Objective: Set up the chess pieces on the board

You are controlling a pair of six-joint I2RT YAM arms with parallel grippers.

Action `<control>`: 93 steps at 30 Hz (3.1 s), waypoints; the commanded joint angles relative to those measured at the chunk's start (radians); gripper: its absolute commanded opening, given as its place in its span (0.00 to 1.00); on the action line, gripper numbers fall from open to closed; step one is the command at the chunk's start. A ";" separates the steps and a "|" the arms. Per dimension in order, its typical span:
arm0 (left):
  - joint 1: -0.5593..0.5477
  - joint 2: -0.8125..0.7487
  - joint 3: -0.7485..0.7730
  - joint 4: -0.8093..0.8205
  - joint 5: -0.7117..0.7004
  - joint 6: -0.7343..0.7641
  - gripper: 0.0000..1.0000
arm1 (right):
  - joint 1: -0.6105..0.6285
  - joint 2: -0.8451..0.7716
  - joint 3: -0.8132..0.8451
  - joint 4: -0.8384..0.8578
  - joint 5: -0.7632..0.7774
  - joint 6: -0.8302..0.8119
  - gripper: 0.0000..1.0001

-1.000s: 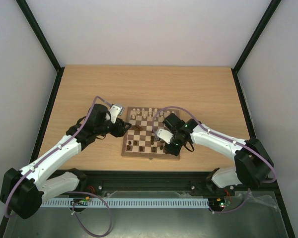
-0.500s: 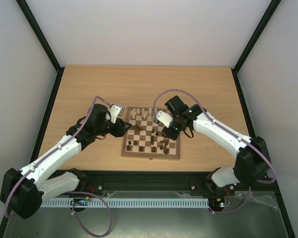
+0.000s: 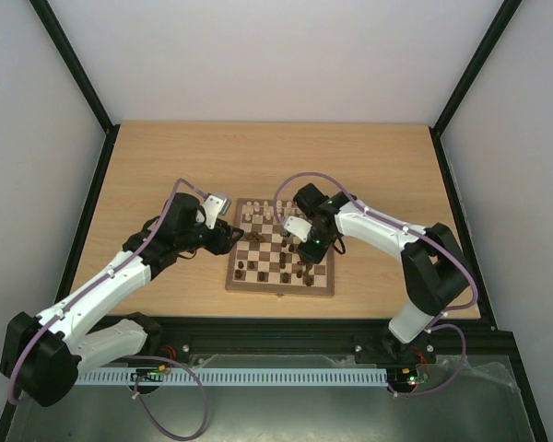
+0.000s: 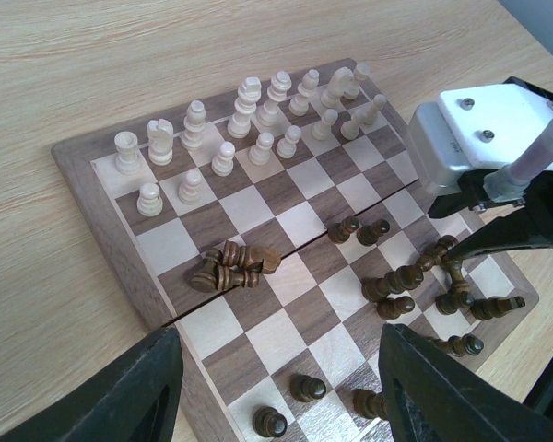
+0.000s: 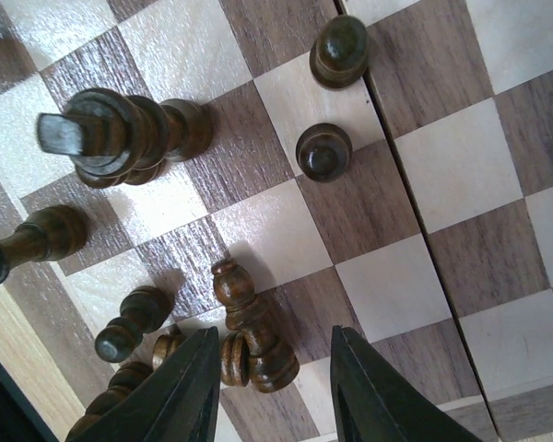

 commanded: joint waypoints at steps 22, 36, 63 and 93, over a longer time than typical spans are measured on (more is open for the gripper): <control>0.000 -0.014 -0.009 0.008 -0.008 0.009 0.61 | 0.060 0.059 -0.059 0.063 0.142 -0.004 0.30; 0.000 -0.006 -0.010 0.010 -0.009 0.006 0.62 | -0.029 0.008 -0.070 0.077 0.077 0.042 0.08; -0.222 0.172 -0.072 0.529 0.148 -0.319 0.60 | -0.061 -0.280 0.030 0.165 -0.048 0.220 0.03; -0.268 0.350 -0.242 1.247 0.235 0.039 0.53 | -0.062 -0.263 0.158 0.015 -0.509 0.233 0.06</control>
